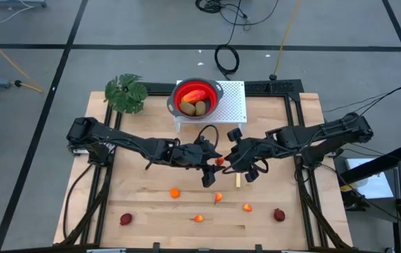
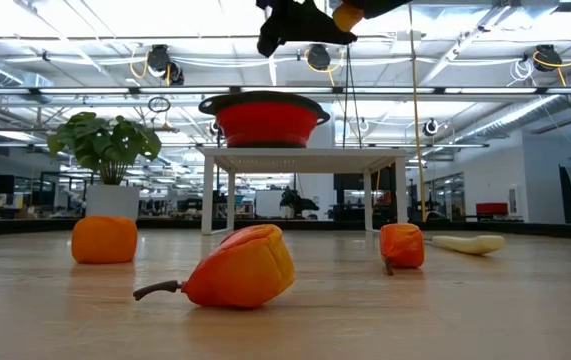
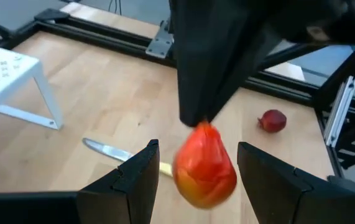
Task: Pick & Place Fruit
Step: Put the orange pear into the red strainer bowl on the shelf
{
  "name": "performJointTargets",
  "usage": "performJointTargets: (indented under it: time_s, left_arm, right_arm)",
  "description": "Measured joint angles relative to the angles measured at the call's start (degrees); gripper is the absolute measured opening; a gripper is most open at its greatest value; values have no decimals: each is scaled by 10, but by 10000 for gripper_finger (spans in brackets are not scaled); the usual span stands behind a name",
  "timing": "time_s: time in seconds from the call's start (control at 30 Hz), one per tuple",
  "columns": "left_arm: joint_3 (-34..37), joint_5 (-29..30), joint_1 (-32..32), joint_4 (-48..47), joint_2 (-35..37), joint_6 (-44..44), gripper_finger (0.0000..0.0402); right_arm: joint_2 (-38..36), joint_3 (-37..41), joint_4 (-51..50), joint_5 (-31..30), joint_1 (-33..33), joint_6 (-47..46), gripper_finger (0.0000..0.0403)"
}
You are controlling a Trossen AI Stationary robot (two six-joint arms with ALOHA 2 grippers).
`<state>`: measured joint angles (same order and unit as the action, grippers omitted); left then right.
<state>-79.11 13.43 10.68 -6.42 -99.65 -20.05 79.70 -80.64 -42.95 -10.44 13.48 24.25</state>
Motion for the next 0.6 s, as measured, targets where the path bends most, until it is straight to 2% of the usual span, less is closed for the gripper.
performJointTargets:
  time_s: [0.6]
  left_arm:
    - [0,-15,4,7,-4,-20,208]
  right_arm:
    - [0,0,2,-2,20,-11,0]
